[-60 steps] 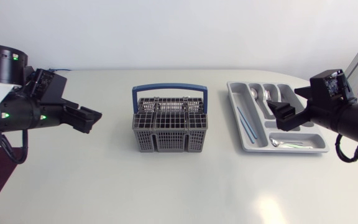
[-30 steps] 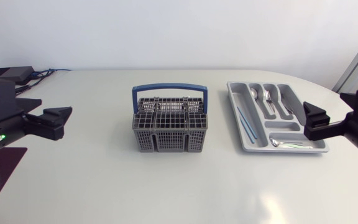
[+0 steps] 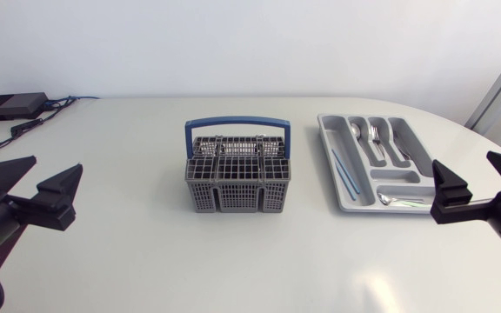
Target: Unload the cutlery basket into the drawer organizer.
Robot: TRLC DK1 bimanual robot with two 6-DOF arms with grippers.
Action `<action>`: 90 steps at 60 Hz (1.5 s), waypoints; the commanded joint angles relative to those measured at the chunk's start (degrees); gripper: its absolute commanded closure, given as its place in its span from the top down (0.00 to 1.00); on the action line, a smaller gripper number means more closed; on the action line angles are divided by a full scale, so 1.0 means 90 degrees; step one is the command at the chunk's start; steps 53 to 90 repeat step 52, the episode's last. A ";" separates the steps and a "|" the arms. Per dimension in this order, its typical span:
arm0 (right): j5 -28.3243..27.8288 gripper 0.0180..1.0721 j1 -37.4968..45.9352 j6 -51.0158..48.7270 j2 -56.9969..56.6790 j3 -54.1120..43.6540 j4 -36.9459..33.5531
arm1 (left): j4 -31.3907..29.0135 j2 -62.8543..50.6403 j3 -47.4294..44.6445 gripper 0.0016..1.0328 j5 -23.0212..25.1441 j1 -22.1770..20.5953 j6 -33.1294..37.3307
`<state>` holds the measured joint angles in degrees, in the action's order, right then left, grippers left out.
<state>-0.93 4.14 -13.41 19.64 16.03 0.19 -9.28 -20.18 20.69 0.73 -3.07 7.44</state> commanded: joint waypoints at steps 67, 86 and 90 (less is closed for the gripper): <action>0.0103 0.96 -0.0460 0.1490 -0.2182 -0.1781 -0.0021 | 0.1031 0.2243 -0.2299 0.96 -0.0081 0.0341 -0.0827; 0.0103 0.96 -0.0460 0.1490 -0.2182 -0.1781 -0.0021 | 0.1031 0.2243 -0.2299 0.96 -0.0081 0.0341 -0.0827; 0.0103 0.96 -0.0460 0.1490 -0.2182 -0.1781 -0.0021 | 0.1031 0.2243 -0.2299 0.96 -0.0081 0.0341 -0.0827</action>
